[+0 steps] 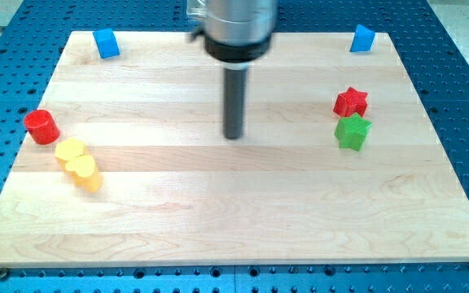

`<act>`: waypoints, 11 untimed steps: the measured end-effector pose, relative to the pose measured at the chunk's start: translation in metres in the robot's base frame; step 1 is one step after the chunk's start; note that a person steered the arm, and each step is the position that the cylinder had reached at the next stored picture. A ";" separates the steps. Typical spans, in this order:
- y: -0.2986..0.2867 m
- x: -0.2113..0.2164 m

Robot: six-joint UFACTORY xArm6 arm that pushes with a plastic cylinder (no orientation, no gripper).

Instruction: Place the hexagon diagonally to the heart

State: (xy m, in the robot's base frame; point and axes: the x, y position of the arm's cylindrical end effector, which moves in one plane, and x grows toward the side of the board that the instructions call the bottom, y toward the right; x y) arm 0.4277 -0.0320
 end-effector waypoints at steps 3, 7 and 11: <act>-0.151 -0.011; -0.168 -0.003; -0.168 0.076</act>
State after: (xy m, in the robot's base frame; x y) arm 0.5037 -0.1999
